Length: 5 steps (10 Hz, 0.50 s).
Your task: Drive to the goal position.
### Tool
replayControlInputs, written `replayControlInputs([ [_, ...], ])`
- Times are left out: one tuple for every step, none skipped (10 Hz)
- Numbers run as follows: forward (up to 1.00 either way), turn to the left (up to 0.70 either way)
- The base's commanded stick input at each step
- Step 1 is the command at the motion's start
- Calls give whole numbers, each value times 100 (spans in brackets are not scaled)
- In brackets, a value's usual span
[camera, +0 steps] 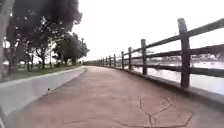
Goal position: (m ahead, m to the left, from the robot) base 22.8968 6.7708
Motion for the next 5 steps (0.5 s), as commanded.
replayControlInputs([
  [100, 0],
  [100, 0],
  [100, 0],
  [100, 0],
  [100, 0],
])
